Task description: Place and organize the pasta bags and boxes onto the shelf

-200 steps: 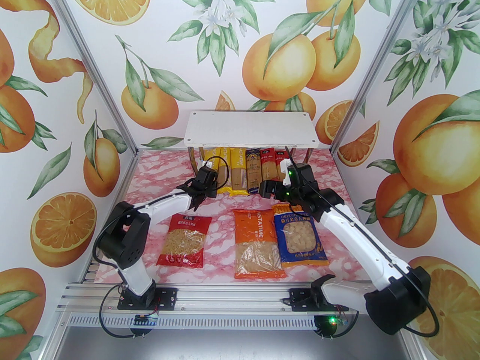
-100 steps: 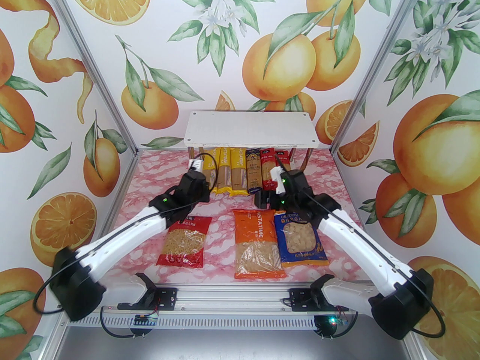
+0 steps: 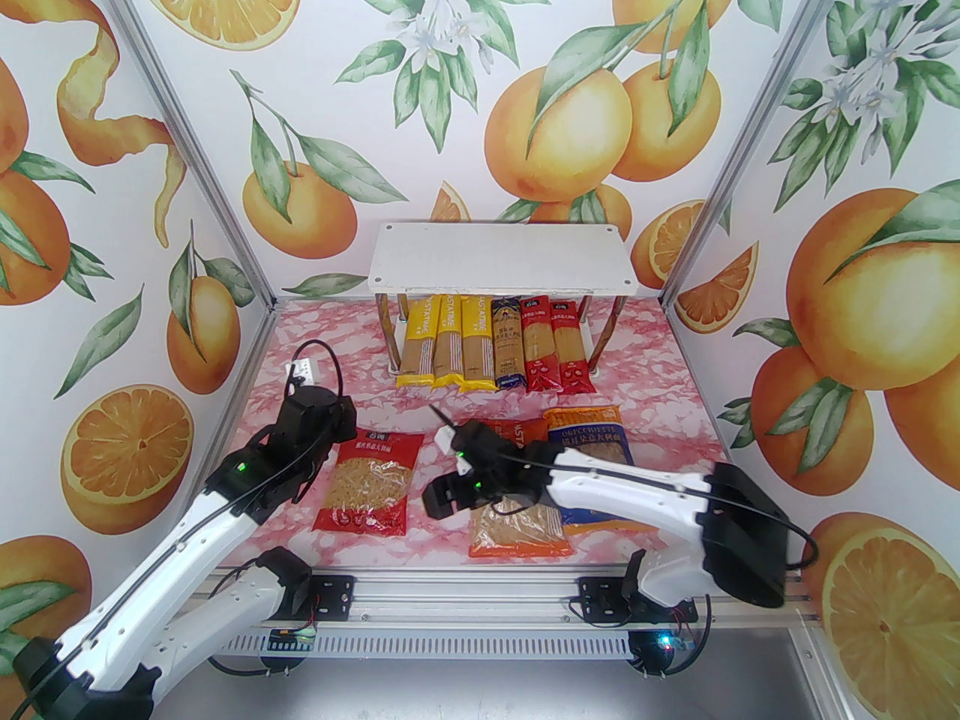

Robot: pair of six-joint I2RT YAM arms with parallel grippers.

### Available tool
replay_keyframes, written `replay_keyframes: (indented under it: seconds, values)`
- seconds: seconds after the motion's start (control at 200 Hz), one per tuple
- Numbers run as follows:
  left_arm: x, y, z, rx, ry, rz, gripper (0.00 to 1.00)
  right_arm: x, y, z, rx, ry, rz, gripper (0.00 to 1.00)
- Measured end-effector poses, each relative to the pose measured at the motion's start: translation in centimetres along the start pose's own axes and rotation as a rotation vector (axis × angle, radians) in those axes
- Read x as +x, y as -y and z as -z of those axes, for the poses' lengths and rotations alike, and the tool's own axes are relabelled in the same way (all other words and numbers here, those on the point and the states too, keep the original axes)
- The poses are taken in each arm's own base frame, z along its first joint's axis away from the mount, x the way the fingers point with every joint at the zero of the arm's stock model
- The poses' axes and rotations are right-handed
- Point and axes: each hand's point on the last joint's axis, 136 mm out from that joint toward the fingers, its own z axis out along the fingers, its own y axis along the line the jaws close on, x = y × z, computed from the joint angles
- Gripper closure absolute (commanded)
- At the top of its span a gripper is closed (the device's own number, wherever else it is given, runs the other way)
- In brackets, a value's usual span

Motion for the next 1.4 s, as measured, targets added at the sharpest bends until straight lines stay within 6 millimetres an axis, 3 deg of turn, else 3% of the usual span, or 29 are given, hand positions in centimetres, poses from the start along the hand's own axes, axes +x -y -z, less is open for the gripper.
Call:
replay_keyframes:
  seconds: [0.18,0.325,0.62,0.921,1.241,1.306,1.401]
  values:
    - [-0.3,-0.3,0.5,0.005,0.011,0.01,0.66,-0.8,-2.6,-4.3,-0.044,-0.05,-0.006,0.24]
    - [-0.2,-0.3,0.5,0.008,0.008,0.01,0.64,-0.9,-3.7,-6.0,-0.057,-0.078,-0.005,0.26]
    - [-0.3,-0.7,0.7,0.005,0.018,0.019,0.63,-1.3,-3.6,-8.1,-0.017,-0.132,-0.023,0.27]
    - [0.1,-1.1,0.3,-0.005,0.006,0.019,0.61,-0.6,-2.7,-8.2,0.024,-0.166,-0.037,0.27]
    - [0.1,-1.3,0.2,-0.009,0.006,0.012,0.59,-0.7,-2.2,-10.0,0.038,-0.209,-0.046,0.58]
    - [0.1,-1.3,0.1,-0.011,0.007,0.012,0.59,-0.6,-1.9,-10.1,0.041,-0.216,-0.057,0.68]
    - [0.1,-1.4,0.1,-0.012,0.008,0.011,0.59,-0.9,-1.6,-10.1,0.038,-0.212,-0.08,0.96]
